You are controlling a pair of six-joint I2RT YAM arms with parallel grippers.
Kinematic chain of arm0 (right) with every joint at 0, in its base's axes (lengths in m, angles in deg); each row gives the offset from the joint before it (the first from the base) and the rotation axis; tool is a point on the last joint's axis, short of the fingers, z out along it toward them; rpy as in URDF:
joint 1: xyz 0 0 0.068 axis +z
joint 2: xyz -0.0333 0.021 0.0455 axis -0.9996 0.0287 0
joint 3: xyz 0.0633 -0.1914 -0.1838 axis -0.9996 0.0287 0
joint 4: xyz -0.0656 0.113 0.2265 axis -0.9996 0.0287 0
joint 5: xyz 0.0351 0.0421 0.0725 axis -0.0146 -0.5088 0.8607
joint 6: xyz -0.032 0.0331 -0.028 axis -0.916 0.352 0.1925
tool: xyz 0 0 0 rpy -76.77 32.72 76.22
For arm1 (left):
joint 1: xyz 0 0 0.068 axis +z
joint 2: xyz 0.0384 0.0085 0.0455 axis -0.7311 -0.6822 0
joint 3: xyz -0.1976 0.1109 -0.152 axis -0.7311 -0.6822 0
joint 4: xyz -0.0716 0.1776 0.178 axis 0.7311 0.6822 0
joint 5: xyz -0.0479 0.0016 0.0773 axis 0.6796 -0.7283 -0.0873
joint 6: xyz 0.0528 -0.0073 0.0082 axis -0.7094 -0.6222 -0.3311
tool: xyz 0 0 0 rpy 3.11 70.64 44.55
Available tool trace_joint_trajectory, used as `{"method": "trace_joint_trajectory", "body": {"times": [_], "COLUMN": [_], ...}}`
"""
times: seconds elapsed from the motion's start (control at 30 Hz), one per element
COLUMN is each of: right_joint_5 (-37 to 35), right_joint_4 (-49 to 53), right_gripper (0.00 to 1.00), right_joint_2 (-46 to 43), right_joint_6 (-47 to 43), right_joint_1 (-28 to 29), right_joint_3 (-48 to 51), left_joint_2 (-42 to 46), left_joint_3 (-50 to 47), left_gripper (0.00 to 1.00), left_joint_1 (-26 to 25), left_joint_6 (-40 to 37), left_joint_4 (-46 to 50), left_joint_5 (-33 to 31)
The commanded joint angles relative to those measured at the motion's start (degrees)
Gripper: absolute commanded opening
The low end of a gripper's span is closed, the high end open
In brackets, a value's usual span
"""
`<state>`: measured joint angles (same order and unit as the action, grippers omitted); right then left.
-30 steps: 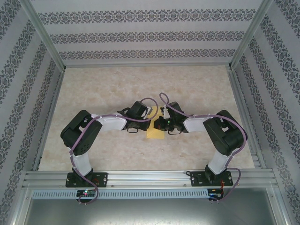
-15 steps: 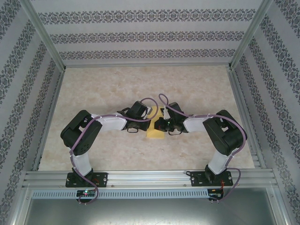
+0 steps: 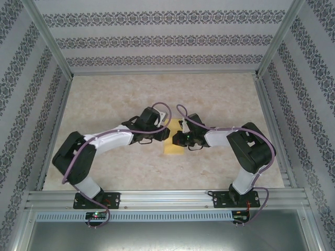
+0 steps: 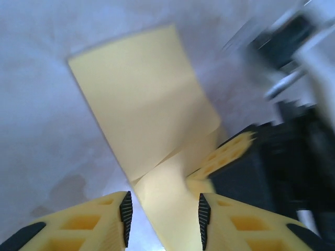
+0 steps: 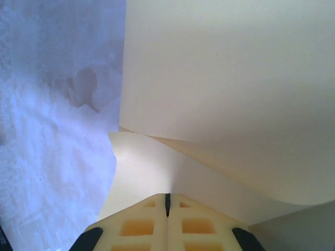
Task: Fold a paper plane with a square sheet of paper (fold left side to right side)
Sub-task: Fold the triangle a second time at the center of the table.
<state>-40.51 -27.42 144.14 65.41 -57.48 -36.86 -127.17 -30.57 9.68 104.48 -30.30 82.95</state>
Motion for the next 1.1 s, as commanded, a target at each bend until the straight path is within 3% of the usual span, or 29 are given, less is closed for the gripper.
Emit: {"method": "trace_joint_trajectory", "body": {"times": [0.0, 0.27, 0.5, 0.73, 1.07], "right_joint_5": [-3.09, -3.36, -3.01, -3.18, -3.54], "right_joint_4": [5.91, 6.76, 6.93, 7.58, 8.47], "right_gripper": [0.00, 0.00, 0.00, 0.00, 0.00], "right_joint_2": [1.51, 1.73, 2.29, 2.30, 1.86], "right_joint_6": [-1.50, -1.77, -1.69, -1.86, -2.20], "right_joint_1": [0.00, 0.22, 0.46, 0.68, 0.77], "right_joint_3": [-0.12, -0.74, -1.25, -1.74, -1.85], "left_joint_2": [4.81, 4.43, -1.47, -6.88, -8.31], "left_joint_3": [-1.47, -8.04, -9.54, -7.90, -8.24], "left_gripper": [0.42, 0.35, 0.31, 0.30, 0.29], "left_joint_1": [0.80, 0.48, 0.21, -0.05, -0.05], "left_joint_6": [1.46, 6.72, 10.21, 10.22, 8.86], "left_joint_4": [1.76, -6.05, -11.85, -12.75, -10.47], "left_joint_5": [1.46, 19.50, 25.99, 28.04, 23.51]}}
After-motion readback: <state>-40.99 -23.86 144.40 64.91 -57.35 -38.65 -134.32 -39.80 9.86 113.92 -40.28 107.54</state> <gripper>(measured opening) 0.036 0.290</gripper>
